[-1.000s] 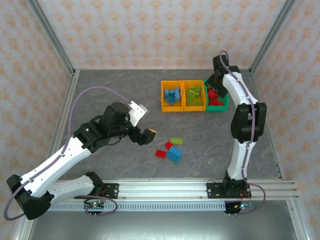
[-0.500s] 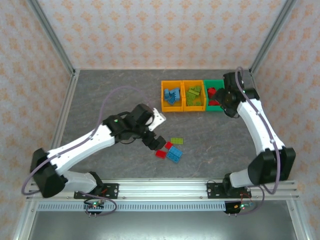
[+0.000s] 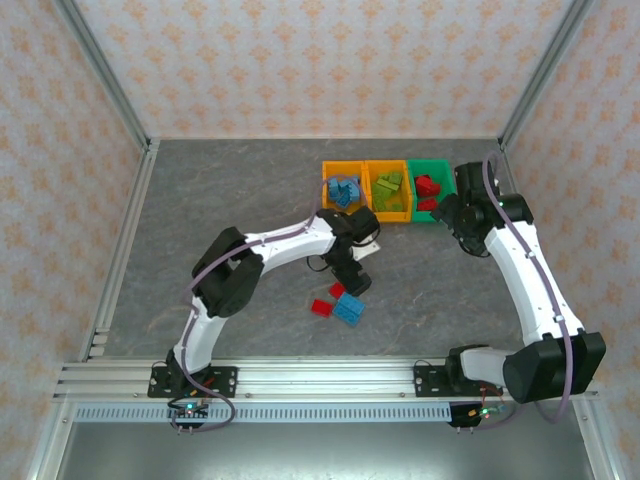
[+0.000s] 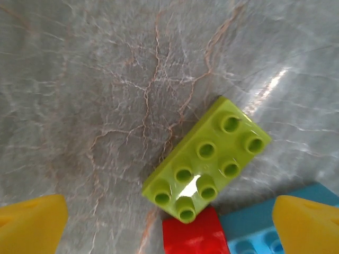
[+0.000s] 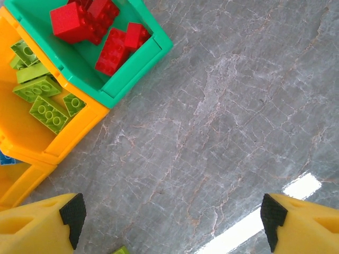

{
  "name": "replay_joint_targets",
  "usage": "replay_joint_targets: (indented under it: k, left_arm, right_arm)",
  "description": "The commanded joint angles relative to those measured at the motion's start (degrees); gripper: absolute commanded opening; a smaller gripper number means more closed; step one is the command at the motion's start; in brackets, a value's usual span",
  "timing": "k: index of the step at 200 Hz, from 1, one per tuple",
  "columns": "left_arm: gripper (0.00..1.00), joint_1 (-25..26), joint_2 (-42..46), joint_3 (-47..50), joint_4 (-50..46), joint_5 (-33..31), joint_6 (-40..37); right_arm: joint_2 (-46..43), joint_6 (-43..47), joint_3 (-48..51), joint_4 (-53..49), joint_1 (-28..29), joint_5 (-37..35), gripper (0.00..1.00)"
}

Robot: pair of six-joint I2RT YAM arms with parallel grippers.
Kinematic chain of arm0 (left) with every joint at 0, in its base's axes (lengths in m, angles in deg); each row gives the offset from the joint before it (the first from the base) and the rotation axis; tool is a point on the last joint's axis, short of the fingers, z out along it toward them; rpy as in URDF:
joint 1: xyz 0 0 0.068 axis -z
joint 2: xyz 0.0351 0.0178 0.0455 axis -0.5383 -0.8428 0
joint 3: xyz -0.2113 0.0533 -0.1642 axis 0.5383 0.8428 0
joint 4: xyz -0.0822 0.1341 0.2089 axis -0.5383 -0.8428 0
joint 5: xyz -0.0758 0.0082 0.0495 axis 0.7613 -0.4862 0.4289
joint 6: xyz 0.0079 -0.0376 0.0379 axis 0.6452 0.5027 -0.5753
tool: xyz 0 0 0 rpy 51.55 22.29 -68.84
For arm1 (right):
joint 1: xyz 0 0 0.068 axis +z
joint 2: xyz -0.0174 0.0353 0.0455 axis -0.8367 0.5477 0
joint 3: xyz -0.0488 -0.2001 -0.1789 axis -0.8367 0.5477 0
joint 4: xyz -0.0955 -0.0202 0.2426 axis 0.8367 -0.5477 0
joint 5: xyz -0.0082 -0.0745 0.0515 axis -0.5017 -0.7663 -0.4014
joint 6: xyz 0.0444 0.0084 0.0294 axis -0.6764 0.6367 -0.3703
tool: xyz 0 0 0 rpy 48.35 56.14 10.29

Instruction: Sort the legos into containers by color

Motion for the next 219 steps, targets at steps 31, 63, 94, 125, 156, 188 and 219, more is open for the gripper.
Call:
replay_joint_targets:
  k: [31, 63, 94, 125, 156, 188, 219]
  left_arm:
    - [0.93, 1.0, -1.8, -2.1, -3.0, -0.4, -1.1]
    - [0.79, 1.1, -3.0, -1.4, -2.7, -0.9, -0.7]
    - [0.69, 1.4, -3.5, -1.0, -2.0, -1.4, -0.5]
    - [0.66, 1.7, -4.1, -1.6, -1.5, -1.8, -1.4]
    - [0.67, 2.6, -5.5, -3.6, -1.9, -3.2, -3.7]
    - [0.67, 3.5, -7.5, -6.3, -2.8, -4.8, -5.9]
    - [0.61, 3.8, -9.6, -8.5, -3.7, -4.8, -6.4]
  right_arm:
    - [-1.0, 1.5, -2.4, -3.1, -0.1, -1.4, 0.88]
    - [-1.2, 1.3, -1.8, -3.4, -0.1, -1.1, 0.89]
    - [-1.8, 1.2, -0.7, -3.2, -0.1, -0.5, 0.89]
    - [-2.0, 1.0, -0.1, -3.2, -0.1, 0.3, 0.89]
    - [-2.0, 1.1, -0.3, -3.2, -0.1, 0.5, 0.89]
    - [-2.1, 1.0, -0.6, -3.6, -0.1, 0.6, 0.89]
    - [-2.1, 1.0, -0.7, -3.9, -0.1, 1.0, 0.89]
